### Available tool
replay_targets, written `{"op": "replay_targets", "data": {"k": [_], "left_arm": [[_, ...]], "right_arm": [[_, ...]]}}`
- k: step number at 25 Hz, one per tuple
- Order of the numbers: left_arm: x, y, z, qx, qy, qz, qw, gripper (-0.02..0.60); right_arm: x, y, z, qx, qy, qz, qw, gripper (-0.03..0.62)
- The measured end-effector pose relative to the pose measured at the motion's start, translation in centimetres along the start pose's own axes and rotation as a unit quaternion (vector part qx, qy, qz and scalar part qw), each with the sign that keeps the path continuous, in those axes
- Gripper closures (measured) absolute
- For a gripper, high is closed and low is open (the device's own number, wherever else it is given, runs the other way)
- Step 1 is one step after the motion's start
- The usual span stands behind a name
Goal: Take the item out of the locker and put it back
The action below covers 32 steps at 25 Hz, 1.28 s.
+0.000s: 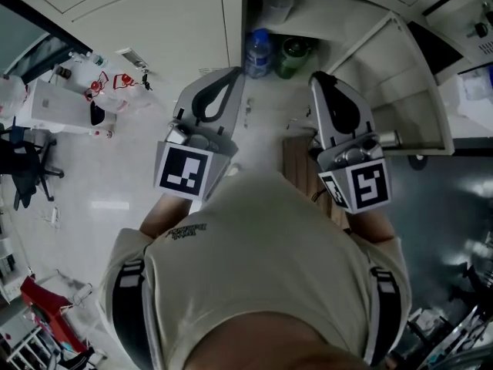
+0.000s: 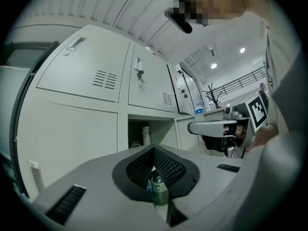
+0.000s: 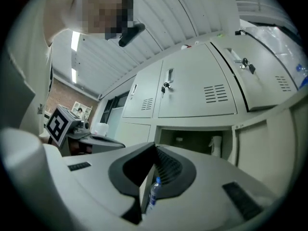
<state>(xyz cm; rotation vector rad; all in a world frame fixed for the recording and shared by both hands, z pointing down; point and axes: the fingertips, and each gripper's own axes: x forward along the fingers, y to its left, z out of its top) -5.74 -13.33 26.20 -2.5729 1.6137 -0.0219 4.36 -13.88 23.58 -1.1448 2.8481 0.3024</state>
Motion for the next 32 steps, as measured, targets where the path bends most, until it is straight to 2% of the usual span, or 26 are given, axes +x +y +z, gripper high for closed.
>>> {"op": "replay_targets", "data": {"k": [7,19,32], "left_arm": [[0.0,-0.2,-1.2,-0.003,0.017,-0.002,0.9999,0.568],[-0.6,-0.8,-0.5,-0.005,0.004,-0.003,1.0,0.568],[-1.3,-1.3,-0.9,-0.005,0.013,-0.01,0.9998,0.568]], "right_arm": [[-0.7,0.5,-2.4,0.024,0.032,0.008,0.999,0.592],[-1.0,0.8,-2.1,0.016,0.032,0.006,0.999,0.592],[-1.3,1.4,-2.8,0.03,0.044,0.013,0.998,0.592]]}}
